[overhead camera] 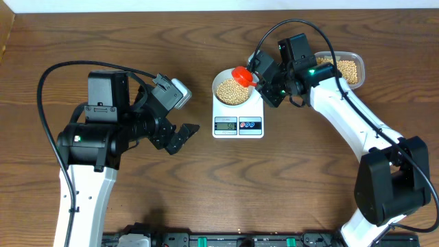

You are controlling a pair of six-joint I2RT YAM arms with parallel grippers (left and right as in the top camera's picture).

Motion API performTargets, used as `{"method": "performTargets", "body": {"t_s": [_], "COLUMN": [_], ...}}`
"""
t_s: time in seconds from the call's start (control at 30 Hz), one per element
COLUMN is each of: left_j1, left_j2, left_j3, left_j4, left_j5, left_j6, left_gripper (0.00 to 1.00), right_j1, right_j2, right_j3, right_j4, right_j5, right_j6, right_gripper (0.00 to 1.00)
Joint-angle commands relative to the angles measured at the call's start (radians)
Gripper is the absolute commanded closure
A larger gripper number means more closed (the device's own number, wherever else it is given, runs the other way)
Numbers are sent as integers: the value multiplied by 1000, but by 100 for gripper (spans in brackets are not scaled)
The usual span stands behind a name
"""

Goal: Scoop item into bowl and weigh 50g on scale

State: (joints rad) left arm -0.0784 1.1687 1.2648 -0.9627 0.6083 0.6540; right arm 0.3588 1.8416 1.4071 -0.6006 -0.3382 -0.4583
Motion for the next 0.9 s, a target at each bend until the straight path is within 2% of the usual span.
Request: {"method": "performTargets", "body": {"t_s": [0.0, 0.87], "left_j1": [6, 6], "left_j2": [-5, -5], "left_j3": [29, 29], "left_j4": [-1, -1], "left_j5": [20, 20], "left_j6": [-5, -5], "left_gripper": [1, 1], "right_j1": [6, 6], "right_j2": [10, 10], "right_j3": [8, 8], "right_j4": [3, 7], "right_j5": [19, 60], "right_j6": [-11, -11], "right_gripper": [99, 99]}}
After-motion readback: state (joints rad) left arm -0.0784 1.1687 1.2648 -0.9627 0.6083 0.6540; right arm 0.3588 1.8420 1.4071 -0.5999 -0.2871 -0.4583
